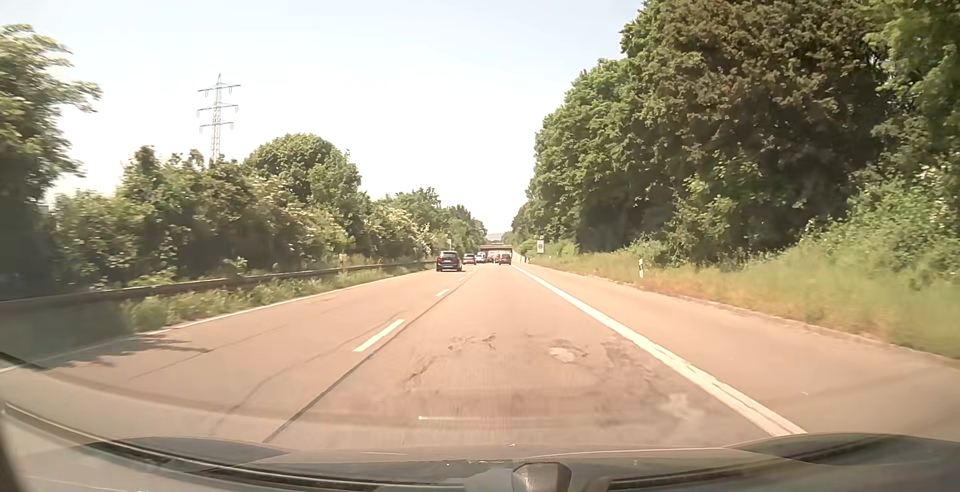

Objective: Follow the waypoints while adhering to traffic rules and regulations

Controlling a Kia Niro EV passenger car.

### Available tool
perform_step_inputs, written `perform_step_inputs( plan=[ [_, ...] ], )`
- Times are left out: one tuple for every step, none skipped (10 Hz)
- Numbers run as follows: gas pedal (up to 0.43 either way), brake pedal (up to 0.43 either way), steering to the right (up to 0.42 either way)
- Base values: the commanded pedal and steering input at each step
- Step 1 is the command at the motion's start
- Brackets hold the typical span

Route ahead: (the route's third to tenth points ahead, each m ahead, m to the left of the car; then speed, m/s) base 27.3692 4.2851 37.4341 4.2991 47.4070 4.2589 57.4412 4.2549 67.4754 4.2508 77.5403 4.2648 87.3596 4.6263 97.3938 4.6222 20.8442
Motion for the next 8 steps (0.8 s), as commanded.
perform_step_inputs(
  plan=[
    [0.110,0.000,-0.001],
    [0.110,0.000,-0.001],
    [0.110,0.000,-0.001],
    [0.110,0.000,-0.001],
    [0.110,0.000,-0.001],
    [0.110,0.000,-0.001],
    [0.110,0.000,-0.001],
    [0.110,0.000,-0.001]
  ],
)
